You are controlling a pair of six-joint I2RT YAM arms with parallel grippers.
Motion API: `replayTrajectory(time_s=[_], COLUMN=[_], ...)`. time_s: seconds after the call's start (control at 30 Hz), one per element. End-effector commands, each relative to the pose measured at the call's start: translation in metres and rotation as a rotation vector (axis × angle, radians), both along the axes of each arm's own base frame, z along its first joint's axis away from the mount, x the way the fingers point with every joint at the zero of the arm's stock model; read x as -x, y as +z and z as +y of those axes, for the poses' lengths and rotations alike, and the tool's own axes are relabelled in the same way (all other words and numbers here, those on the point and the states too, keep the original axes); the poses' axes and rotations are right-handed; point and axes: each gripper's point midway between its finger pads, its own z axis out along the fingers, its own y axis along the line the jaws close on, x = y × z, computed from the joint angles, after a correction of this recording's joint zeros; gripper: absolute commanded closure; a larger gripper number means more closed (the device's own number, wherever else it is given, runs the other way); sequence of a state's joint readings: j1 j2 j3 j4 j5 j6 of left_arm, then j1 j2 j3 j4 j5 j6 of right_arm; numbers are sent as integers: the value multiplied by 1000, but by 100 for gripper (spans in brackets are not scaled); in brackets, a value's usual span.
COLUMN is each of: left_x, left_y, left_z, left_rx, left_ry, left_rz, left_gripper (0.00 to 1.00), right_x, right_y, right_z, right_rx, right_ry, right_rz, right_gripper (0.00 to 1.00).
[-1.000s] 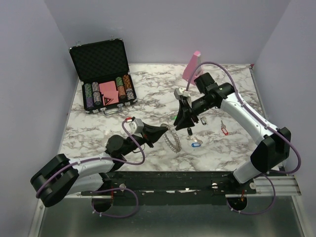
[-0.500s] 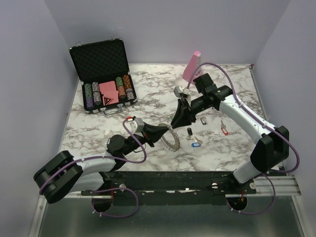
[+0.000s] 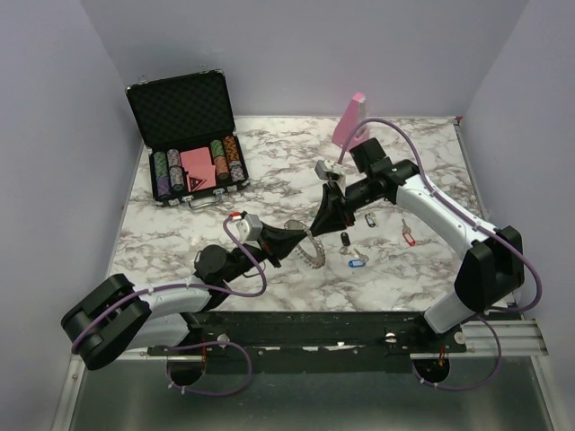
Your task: Put the keys on the keyring
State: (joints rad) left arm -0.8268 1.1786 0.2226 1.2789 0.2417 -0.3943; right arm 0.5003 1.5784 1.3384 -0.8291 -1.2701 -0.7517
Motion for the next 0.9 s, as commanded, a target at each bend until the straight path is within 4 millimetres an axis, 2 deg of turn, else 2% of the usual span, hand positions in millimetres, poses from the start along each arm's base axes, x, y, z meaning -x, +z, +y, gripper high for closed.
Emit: replayTrajectory(time_s=[0.0, 0.27, 0.33, 0.43, 0.53, 0.57, 0.6, 0.63, 0.67, 0.7, 0.73, 0.8, 0.83, 0.87], left_x=[12, 11, 11, 11, 9, 9, 9, 8, 9, 9, 10, 10, 8, 8], left_y=[83, 83, 83, 81, 76, 73, 70, 65, 62, 59, 54, 44, 27, 30], left_z=[16, 15, 15, 15, 16, 18, 19, 21, 25, 27, 28, 25, 24, 24], left_rx=[247, 247, 247, 245, 233, 226, 216, 196, 175, 145, 101, -35, -141, -187], left_ry=[12, 11, 10, 14, 22, 27, 34, 46, 59, 70, 73, 69, 67, 63], left_rz=[-209, -203, -203, -199, -182, -174, -166, -154, -153, -153, -152, -147, -103, -96], left_gripper=[100, 100, 100, 100, 100, 95, 81, 61, 46, 38, 32, 28, 27, 27], right_x=[3, 7, 8, 6, -1, -4, -5, -9, -11, -14, -16, -18, -19, -22], right_y=[-1, -3, -3, 2, 2, 3, 2, 2, 2, 2, 4, 4, 2, 3], right_z=[3, 8, 8, 7, 2, 1, -2, -4, -9, -11, -16, -27, -32, -37], right_rx=[-27, -29, -28, -11, 50, 73, 95, 123, 160, 187, 224, 309, 351, 396], right_ry=[19, 40, 45, 37, 22, 15, 12, 4, 2, -1, -1, 12, 23, 21], right_rz=[25, 37, 37, 18, -39, -64, -76, -103, -129, -142, -166, -204, -223, -249], right_gripper=[76, 82, 86, 99, 99, 99, 99, 99, 99, 99, 99, 99, 99, 99])
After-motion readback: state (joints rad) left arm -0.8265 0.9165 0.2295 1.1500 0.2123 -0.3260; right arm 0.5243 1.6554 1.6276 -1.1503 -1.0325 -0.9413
